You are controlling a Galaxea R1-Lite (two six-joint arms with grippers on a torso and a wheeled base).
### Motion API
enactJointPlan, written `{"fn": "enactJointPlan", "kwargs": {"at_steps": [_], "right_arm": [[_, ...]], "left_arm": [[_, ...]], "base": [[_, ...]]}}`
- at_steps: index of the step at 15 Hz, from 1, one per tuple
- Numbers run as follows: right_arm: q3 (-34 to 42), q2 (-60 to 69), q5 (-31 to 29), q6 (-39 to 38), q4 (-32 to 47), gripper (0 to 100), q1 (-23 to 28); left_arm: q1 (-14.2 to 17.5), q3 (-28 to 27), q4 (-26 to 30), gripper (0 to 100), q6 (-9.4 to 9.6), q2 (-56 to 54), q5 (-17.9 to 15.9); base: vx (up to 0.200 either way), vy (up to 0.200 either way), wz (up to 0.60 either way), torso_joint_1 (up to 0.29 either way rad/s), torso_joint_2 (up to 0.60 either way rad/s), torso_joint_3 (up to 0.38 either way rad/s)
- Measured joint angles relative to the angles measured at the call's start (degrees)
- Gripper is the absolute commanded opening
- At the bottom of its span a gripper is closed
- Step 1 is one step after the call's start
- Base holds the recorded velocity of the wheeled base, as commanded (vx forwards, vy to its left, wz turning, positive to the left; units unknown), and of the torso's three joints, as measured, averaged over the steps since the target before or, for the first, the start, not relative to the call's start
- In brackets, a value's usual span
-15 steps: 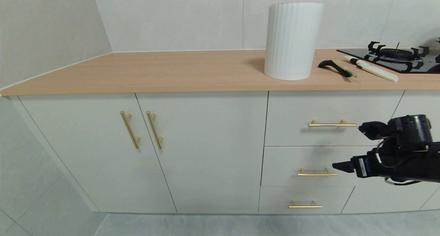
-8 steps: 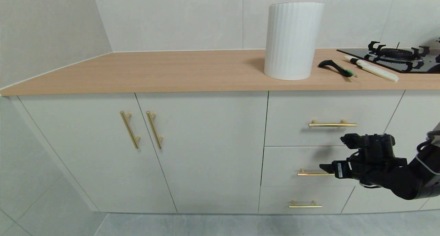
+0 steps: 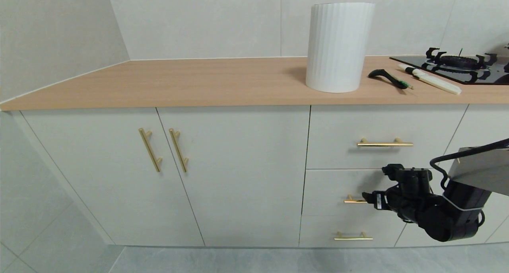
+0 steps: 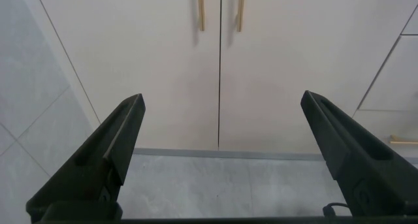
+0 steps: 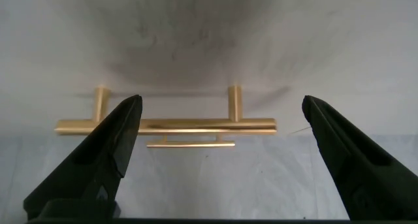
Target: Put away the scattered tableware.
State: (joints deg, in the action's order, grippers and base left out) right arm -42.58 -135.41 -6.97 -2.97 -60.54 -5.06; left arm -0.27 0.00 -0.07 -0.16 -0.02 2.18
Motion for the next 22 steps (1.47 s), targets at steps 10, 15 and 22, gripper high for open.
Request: {"fn": "enactJointPlan", "kwargs": {"at_steps": [10,15,22], "right_arm": [[-3.7,-5.5,-1.6,-1.7,0.1,100,-0.2],[-2.5,-5.5,-1.6,-1.5,0.7,100,-0.2],[0.1,-2.7,-1.3,-1.1,5.4,100,-0.4]], "left_arm": [[0.0,0.0,0.0,100,0.00,0.0,0.0],[0.0,0.0,0.0,100,0.00,0.0,0.0],[0.0,0.0,0.0,100,0.00,0.0,0.0]], "base": [[0.000,0.000,0.00,0.000,0.00,0.000],[0.000,0.000,0.00,0.000,0.00,0.000],[0.000,0.000,0.00,0.000,0.00,0.000]]}}
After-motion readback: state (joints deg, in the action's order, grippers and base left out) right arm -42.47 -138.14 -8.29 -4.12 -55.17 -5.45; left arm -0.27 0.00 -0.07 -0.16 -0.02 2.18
